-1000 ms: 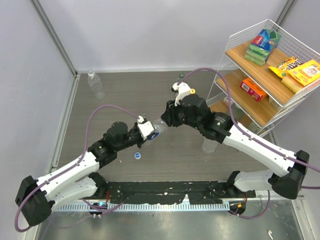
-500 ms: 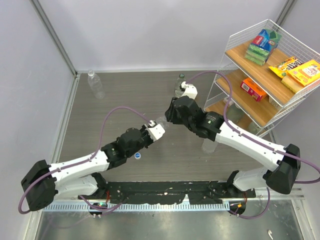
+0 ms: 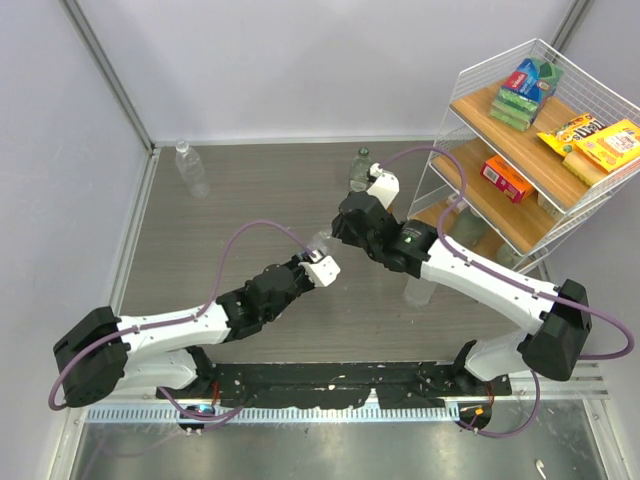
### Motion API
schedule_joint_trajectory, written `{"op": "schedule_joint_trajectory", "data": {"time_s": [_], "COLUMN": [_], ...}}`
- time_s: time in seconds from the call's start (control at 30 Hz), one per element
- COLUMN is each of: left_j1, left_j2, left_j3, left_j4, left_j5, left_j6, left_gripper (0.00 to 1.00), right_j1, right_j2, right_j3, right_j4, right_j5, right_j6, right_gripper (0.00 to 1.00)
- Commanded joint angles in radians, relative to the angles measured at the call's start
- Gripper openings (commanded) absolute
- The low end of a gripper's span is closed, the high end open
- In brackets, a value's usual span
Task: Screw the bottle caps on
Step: Screw the bottle cap onto the plastic bottle, then place the plastic bottle at the center of the board.
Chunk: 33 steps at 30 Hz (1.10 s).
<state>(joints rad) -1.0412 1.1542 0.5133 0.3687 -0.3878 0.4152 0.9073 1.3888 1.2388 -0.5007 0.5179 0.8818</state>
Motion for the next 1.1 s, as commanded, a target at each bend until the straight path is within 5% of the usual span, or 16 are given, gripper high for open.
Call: {"op": "schedule_joint_trajectory", "data": {"time_s": [0.0,0.07,0.13,0.27,0.63,0.7,0.77,0.83,0.93,0.97,1.07], "left_j1": [-0.040,-0.042,-0.042,-0.040,-0.040,-0.042,-0.040,-0.042,-0.040,-0.042,-0.042], "left_j2": [-0.062,-0.083,-0.096,-0.100,-0.015,0.001,0.004,-0.010,-0.048,-0.062,-0.114], "left_j3": [0.041,0.034,0.025,0.039,0.126,0.137,0.140,0.130,0.100,0.088,0.067], "left_j4": [0.326,0.312,0.309,0.253,0.171,0.164,0.161,0.154,0.171,0.171,0.151], "left_j5": [0.089,0.098,0.109,0.139,0.050,0.038,0.040,0.065,0.090,0.101,0.113], "left_j6": [0.044,0.033,0.020,-0.016,-0.095,-0.111,-0.131,-0.154,-0.182,-0.190,-0.226], "left_gripper": [0.00,0.00,0.00,0.00,0.00,0.00,0.17,0.37,0.63,0.95,1.00], "right_j1": [0.015,0.015,0.015,0.015,0.016,0.018,0.018,0.018,0.018,0.018,0.018], "right_j2": [0.010,-0.022,-0.062,-0.149,-0.174,-0.163,-0.148,-0.137,-0.116,-0.109,-0.086], "right_j3": [0.014,0.001,-0.031,-0.119,-0.139,-0.134,-0.125,-0.102,-0.075,-0.058,-0.027], "right_j4": [0.017,0.027,0.065,0.192,0.142,0.133,0.133,0.134,0.123,0.108,0.074], "right_j5": [-0.033,-0.030,-0.021,-0.025,0.005,0.036,0.057,0.080,0.117,0.125,0.169], "right_j6": [0.008,-0.039,-0.055,-0.084,-0.110,-0.130,-0.173,-0.213,-0.280,-0.291,-0.346], "right_gripper": [0.09,0.35,0.48,0.61,0.48,0.32,0.10,0.01,0.01,0.01,0.01]}}
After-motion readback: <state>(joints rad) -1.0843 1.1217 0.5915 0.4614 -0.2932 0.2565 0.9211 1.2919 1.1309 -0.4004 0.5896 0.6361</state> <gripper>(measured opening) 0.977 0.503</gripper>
